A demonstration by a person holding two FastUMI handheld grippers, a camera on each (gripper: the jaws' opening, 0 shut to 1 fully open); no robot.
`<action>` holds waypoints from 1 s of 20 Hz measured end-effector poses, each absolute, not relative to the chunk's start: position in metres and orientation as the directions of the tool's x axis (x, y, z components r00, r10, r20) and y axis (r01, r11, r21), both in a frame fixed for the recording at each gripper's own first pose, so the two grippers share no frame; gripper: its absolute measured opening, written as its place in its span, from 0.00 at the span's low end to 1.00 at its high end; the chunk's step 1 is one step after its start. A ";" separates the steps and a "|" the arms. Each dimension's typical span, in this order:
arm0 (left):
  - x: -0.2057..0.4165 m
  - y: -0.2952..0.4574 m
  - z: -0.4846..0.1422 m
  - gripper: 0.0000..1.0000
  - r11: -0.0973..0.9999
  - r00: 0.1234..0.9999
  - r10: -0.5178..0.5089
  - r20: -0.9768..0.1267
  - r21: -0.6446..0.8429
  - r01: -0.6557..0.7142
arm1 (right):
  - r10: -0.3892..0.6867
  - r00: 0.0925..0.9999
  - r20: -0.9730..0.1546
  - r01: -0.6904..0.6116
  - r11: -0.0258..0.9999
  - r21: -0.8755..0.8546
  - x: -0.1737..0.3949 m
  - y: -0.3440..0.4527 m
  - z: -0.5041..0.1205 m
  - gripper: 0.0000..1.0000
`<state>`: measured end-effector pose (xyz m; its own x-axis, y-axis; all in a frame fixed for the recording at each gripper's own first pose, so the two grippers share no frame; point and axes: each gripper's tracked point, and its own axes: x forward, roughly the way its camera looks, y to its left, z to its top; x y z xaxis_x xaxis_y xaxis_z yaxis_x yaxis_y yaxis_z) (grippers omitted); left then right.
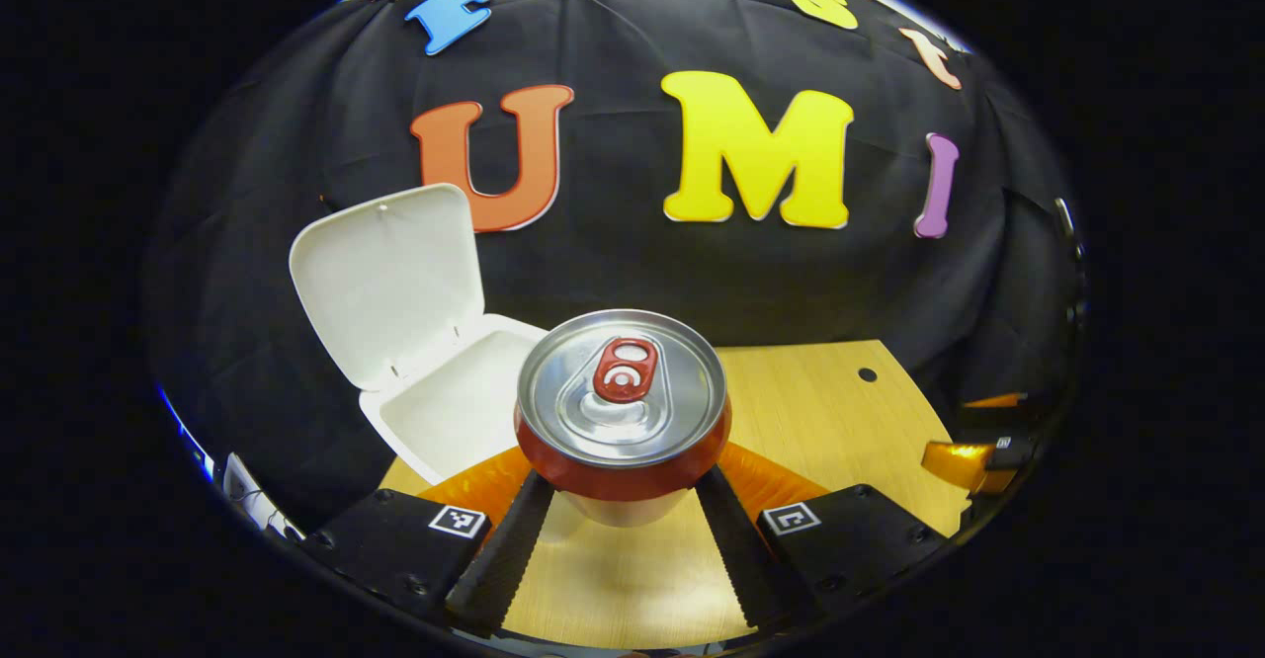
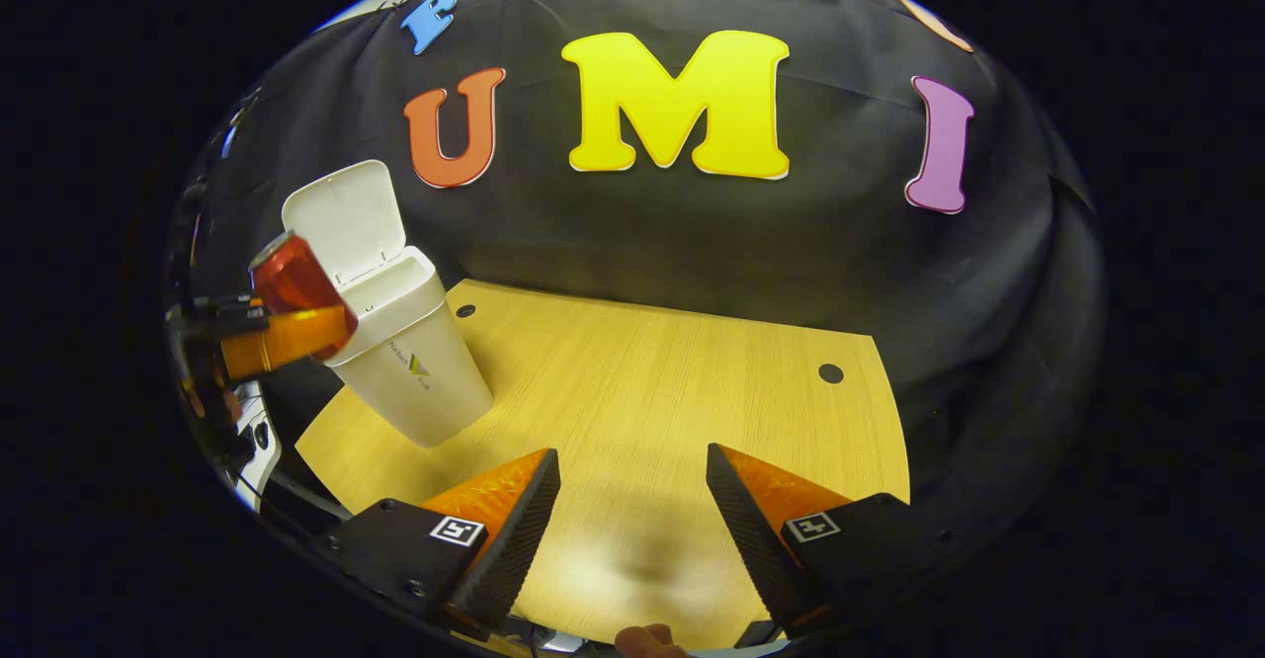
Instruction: Press the lid of the desktop garbage bin to open it, pick up the crumpled paper on the desktop and throw it into the bin, then pick up the pop can on the desktop and drop it into the bin, and finally close the garbage bin lid.
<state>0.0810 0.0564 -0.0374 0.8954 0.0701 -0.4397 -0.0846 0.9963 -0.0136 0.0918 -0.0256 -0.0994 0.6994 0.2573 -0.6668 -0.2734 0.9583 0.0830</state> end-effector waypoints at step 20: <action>0.176 0.171 -0.080 0.92 0.937 0.817 0.321 -0.479 0.035 -0.348 | 0.196 0.674 -0.713 -0.204 0.976 0.076 0.075 -0.038 -0.116 0.94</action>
